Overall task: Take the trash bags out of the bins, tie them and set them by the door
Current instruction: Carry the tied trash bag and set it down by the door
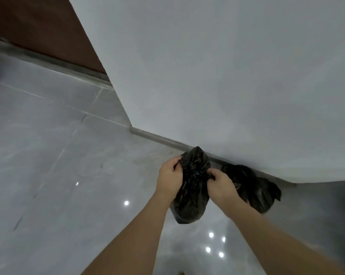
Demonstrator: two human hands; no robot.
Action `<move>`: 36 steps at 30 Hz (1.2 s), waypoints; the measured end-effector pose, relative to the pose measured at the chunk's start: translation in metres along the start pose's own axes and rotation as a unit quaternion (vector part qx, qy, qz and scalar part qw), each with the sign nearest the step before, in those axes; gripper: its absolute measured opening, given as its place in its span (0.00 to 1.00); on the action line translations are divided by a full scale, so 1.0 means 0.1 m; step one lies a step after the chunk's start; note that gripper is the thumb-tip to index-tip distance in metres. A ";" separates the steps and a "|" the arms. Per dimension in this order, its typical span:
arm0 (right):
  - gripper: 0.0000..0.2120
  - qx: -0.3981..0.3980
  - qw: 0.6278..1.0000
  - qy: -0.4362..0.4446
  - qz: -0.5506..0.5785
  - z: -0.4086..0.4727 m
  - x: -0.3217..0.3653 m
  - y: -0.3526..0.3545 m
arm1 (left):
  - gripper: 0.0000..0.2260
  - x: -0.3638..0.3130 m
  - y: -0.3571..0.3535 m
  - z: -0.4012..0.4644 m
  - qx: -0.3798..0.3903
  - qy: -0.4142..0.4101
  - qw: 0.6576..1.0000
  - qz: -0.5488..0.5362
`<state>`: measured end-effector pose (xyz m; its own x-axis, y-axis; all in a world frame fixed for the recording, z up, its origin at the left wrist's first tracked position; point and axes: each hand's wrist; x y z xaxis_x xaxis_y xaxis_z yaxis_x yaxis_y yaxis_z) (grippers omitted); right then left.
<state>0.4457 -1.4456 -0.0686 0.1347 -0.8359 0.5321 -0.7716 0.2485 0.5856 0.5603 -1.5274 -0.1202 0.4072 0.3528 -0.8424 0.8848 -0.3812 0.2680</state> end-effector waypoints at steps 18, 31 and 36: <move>0.23 -0.002 0.989 0.127 -0.079 -1.57 1.38 1.04 | 0.17 -1.69 1.16 -0.88 -0.021 -0.122 0.939 0.322; 0.24 -0.054 0.890 0.422 -0.162 -5.07 4.02 3.48 | 0.20 -5.51 3.43 -4.07 -0.246 -0.244 0.869 0.354; 0.25 -0.074 0.837 0.523 -0.147 -6.02 4.63 3.79 | 0.21 -6.36 4.20 -5.04 -0.355 -0.290 0.803 0.382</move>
<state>0.5894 -1.4434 0.7678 0.8344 -0.0062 0.5512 -0.5352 0.2304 0.8127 0.7869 -1.4812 0.7638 0.9000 -0.2882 -0.3269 0.4179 0.3581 0.8350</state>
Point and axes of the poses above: each hand's wrist, its own z-axis towards the middle knuckle, its own y-axis out of the back of the hand, x = y × z, and after that the axes turned 9 degrees about -x, right-handed
